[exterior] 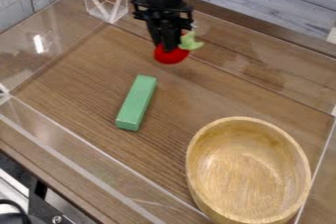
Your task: Move the red object to the right side of the table
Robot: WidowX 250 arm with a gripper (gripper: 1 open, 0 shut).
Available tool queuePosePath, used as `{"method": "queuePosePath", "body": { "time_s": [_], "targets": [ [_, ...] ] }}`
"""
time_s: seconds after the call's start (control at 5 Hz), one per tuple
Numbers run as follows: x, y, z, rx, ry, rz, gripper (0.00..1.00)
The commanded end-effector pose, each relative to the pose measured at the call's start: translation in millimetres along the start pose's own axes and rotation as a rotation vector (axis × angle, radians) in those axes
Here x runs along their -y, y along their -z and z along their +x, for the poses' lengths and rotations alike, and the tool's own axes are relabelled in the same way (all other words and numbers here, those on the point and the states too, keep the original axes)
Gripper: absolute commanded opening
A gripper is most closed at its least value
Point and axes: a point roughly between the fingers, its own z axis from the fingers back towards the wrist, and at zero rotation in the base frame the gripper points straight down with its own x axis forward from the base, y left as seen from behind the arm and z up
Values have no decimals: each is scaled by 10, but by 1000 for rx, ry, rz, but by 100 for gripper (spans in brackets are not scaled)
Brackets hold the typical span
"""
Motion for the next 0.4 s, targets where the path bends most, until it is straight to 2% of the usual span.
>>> {"method": "queuePosePath", "body": {
  "time_s": [0.0,0.2],
  "targets": [
    [187,-145,130,61,70,20,0],
    [302,-53,156,46,68,14,0]
  ]
}}
